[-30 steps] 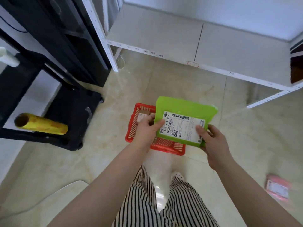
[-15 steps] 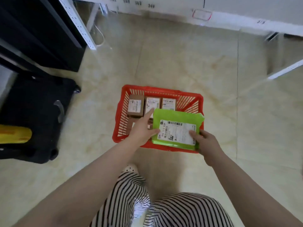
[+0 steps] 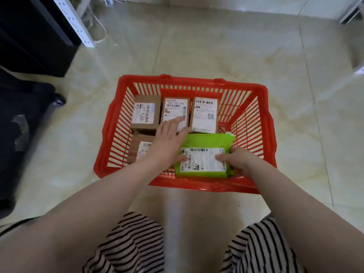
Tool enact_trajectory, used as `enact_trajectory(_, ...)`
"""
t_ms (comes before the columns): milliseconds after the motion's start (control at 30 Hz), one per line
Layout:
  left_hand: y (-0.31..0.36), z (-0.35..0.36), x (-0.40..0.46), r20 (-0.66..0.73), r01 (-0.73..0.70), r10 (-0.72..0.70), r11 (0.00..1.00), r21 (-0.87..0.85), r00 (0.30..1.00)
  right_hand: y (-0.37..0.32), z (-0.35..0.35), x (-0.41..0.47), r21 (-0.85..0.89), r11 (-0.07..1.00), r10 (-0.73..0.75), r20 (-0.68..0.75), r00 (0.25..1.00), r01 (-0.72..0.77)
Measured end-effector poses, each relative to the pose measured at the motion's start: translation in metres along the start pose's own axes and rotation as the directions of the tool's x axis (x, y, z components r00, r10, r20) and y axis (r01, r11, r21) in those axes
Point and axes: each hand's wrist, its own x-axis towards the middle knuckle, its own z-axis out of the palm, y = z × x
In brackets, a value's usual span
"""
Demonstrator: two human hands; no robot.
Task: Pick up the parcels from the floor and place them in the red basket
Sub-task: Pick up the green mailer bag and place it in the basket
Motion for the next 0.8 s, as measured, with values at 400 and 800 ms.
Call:
enact_trajectory(400, 0.007, 0.024, 0.01, 0.244, -0.132, 0.106, 0.987, 0.094, 0.964, 0.001, 0.009, 0.023, -0.185, 0.983, 0.022, 0.032, 0.999, -0.016)
enact_trajectory(800, 0.012, 0.043, 0.025, 0.139, -0.068, 0.044, 0.982, 0.175, 0.989, 0.002, 0.023, 0.046, -0.288, 0.956, 0.067, 0.003, 0.998, -0.063)
